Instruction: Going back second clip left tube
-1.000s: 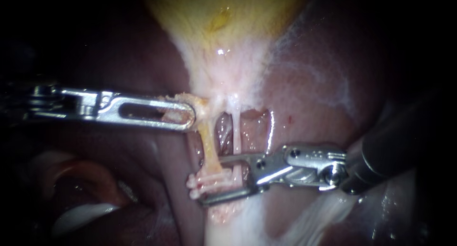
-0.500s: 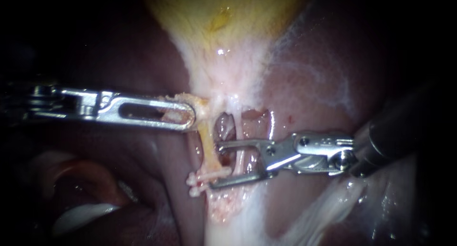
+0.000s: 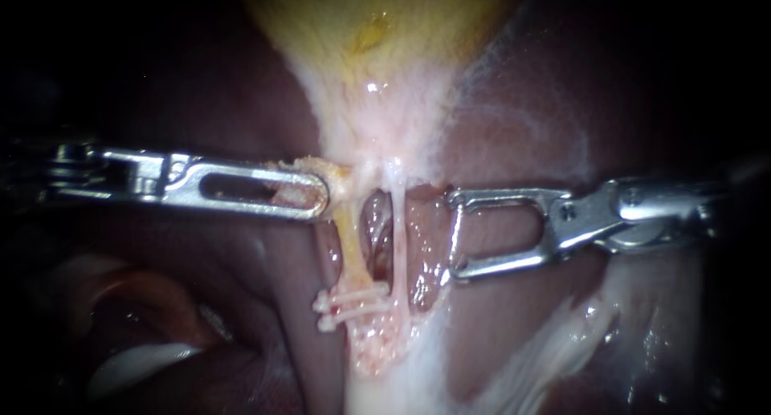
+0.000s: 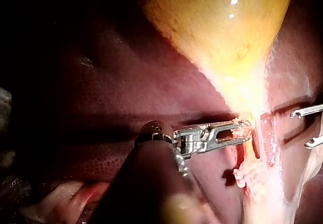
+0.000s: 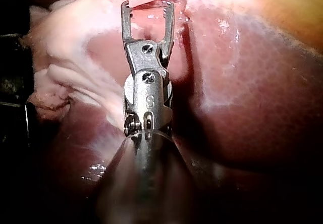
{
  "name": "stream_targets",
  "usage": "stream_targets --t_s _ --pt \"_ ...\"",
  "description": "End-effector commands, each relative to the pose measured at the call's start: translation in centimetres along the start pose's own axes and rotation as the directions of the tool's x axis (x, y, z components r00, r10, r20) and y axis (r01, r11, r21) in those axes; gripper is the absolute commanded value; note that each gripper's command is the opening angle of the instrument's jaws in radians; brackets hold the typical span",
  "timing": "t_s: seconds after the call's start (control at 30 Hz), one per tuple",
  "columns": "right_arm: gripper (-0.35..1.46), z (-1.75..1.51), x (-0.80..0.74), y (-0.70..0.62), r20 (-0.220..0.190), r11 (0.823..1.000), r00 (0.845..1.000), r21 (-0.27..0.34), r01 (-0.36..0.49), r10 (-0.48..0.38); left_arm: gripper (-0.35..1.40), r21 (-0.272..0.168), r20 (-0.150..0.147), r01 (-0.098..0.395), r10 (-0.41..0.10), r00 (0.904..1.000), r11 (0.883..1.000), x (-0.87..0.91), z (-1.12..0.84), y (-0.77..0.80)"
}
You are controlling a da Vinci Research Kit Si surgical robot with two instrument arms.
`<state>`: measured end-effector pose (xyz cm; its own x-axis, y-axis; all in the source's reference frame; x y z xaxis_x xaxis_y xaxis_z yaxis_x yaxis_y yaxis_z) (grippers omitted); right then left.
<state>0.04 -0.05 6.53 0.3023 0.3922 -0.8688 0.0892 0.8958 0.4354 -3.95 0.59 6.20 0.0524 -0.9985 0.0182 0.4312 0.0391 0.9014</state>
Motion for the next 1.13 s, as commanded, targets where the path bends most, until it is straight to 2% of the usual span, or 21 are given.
stream_targets --t_s 0.03,0.2,0.47,0.6,0.83,1.13 --pt "0.50 -0.01 0.00 0.00 0.000 1.000 1.000 -0.001 -0.002 0.002 -0.35 0.000 0.000 0.000 0.000 1.0000 1.000 0.00 0.00 0.00" --pt "0.50 -0.05 0.00 -0.01 0.000 1.000 1.000 0.001 0.003 -0.003 -0.35 0.000 0.001 -0.001 0.001 1.0000 1.000 0.00 0.02 0.02" --pt "0.50 -0.07 0.01 -0.04 0.000 1.000 1.000 0.002 0.004 -0.004 -0.35 -0.003 0.005 -0.010 0.010 0.9999 1.000 -0.05 0.18 0.30" --pt "0.50 -0.08 0.01 -0.04 0.000 1.000 1.000 0.002 0.004 -0.004 -0.35 -0.003 0.010 -0.011 0.011 0.9999 1.000 -0.09 0.30 0.38" --pt "0.50 -0.08 0.01 -0.05 0.000 1.000 1.000 0.003 0.004 -0.004 -0.35 -0.012 0.009 -0.009 0.009 0.9999 1.000 -0.08 0.50 0.44" --pt "0.50 -0.08 0.02 -0.06 0.001 1.000 1.000 0.000 0.004 -0.004 -0.35 -0.010 0.007 -0.009 0.009 0.9999 1.000 -0.08 0.51 0.45"
